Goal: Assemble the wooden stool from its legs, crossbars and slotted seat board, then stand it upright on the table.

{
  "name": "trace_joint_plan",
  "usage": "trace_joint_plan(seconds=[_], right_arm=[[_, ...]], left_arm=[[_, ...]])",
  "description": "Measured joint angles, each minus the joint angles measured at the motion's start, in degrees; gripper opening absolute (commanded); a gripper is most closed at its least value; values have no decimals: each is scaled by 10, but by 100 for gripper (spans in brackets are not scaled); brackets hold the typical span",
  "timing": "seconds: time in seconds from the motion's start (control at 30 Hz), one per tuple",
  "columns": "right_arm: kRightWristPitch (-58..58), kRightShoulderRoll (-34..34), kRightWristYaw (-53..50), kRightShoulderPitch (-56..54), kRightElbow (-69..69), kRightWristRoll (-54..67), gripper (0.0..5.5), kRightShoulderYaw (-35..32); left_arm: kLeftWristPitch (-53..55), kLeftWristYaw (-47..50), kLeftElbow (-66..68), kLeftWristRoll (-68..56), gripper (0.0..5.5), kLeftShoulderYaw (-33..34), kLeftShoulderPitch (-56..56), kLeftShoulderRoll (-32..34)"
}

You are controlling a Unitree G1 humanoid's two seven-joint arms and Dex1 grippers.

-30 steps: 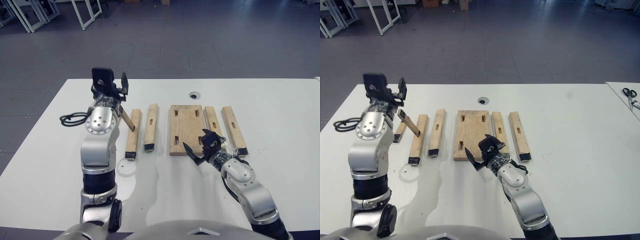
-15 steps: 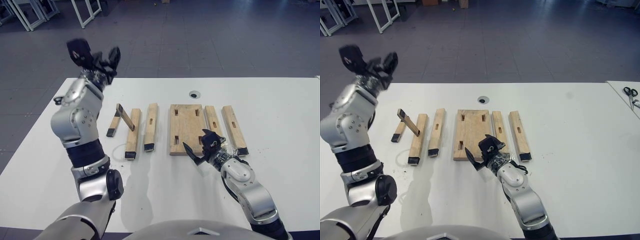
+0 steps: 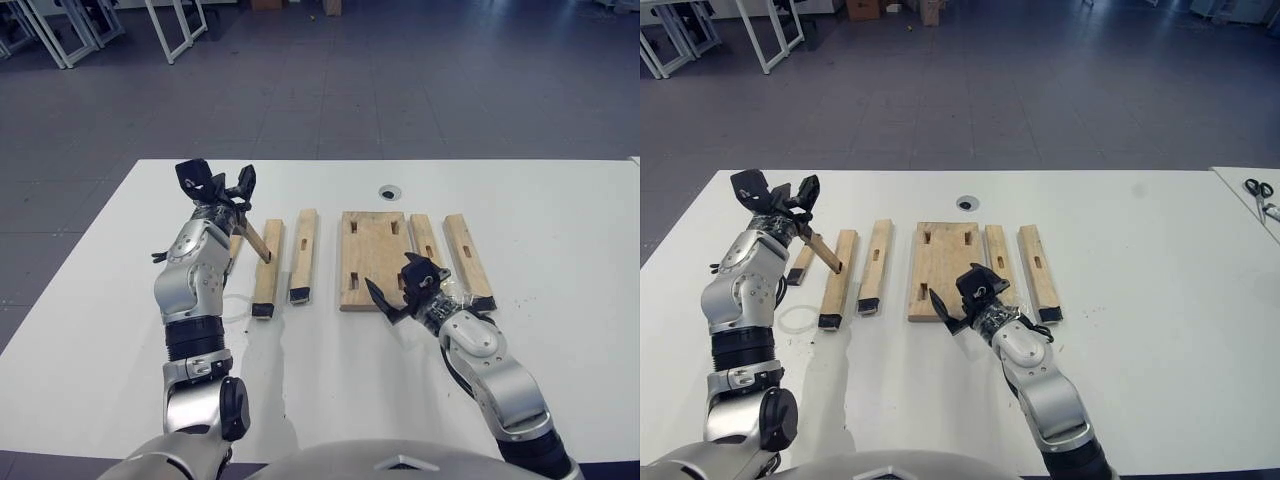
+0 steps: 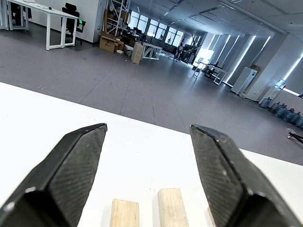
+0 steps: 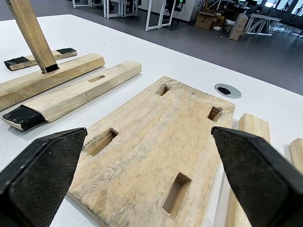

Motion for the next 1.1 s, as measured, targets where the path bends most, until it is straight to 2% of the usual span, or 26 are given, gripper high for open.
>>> trace_joint_plan(seconds=[0.07, 0.17, 0.27, 0.33, 0.47, 0.53, 0.6, 0.7, 0.83, 0.93, 1.1], right_arm=[[0, 3, -2, 2, 0, 0, 484, 0], [0, 4, -5, 11, -5, 0, 484, 0], [2, 3, -6, 23, -15, 0, 484, 0], [9, 1, -6, 27, -22, 0, 484, 0], [11, -1, -6, 39, -28, 1, 484, -1], [13, -4, -6, 46, -35, 1, 484, -3], [15, -7, -5, 48, -38, 1, 484, -6], [17, -12, 1, 49, -40, 1, 484, -6], [18, -16, 6, 46, -40, 2, 484, -6], [22, -19, 9, 44, -40, 2, 484, -7], [24, -22, 17, 39, -39, 3, 484, -11]], left_arm=[[29, 7, -24, -25, 322, 10, -16, 5], [67, 22, -140, -95, 322, 33, -89, 19], [106, 43, -241, -106, 377, 30, -91, 46], [145, 58, -318, -106, 416, 16, -19, 51], [174, 80, -454, -72, 475, -58, 231, 27], [180, 106, -503, -39, 475, -108, 370, 9], [186, 119, -513, -15, 475, -147, 441, -4], [197, 128, -478, 13, 475, -191, 472, -14], [206, 137, -423, 47, 475, -188, 486, -17], [181, 139, -380, 64, 475, -178, 464, -25], [112, 119, -252, 70, 399, -166, 372, -40]])
